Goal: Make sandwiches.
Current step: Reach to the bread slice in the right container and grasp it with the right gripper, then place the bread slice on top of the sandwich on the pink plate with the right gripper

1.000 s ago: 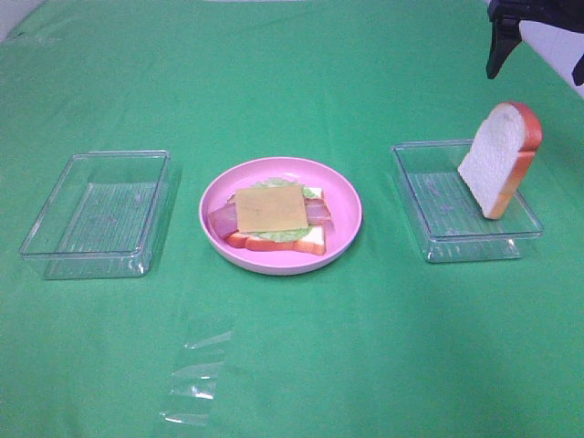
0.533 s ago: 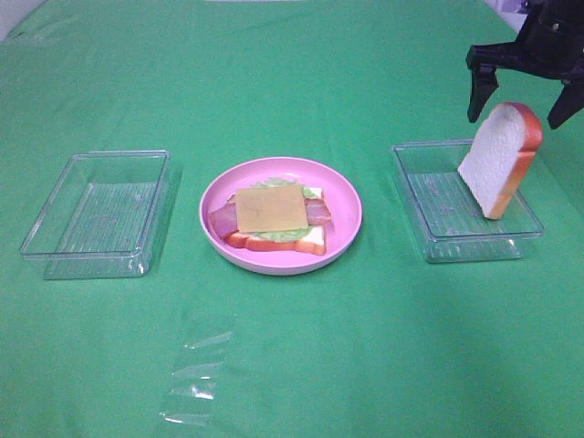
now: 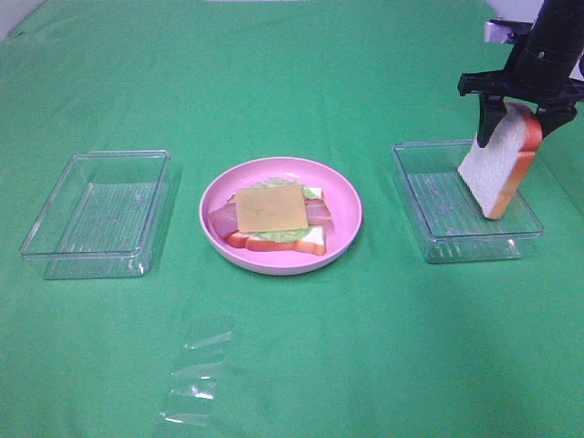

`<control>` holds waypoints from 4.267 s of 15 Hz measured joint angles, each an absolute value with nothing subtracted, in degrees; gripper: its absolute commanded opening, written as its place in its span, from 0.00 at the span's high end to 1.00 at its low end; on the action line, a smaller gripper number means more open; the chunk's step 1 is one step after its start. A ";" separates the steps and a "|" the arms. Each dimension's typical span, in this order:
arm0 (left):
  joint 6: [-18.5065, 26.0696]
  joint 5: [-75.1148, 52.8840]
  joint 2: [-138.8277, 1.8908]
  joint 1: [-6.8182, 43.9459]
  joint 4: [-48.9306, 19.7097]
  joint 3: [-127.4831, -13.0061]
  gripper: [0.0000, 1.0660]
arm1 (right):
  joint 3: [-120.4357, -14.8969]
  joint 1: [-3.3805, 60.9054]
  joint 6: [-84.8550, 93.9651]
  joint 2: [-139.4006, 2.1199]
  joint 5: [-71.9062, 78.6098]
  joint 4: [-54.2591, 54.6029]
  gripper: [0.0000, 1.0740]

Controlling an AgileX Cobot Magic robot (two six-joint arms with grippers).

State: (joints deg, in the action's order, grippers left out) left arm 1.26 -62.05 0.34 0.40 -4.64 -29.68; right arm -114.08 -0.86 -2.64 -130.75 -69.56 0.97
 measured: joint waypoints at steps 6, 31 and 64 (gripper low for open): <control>1.26 -62.05 0.34 0.40 -4.64 -29.68 0.11 | -114.08 -0.86 -2.58 -130.75 -69.56 0.00 0.64; 1.26 -62.05 0.34 0.40 -4.64 -29.68 0.11 | -96.83 -0.86 5.73 -103.08 -69.33 28.42 1.00; 1.26 -62.05 0.34 0.40 -4.70 -29.68 0.11 | -83.94 15.18 22.57 -126.05 -45.32 62.80 0.41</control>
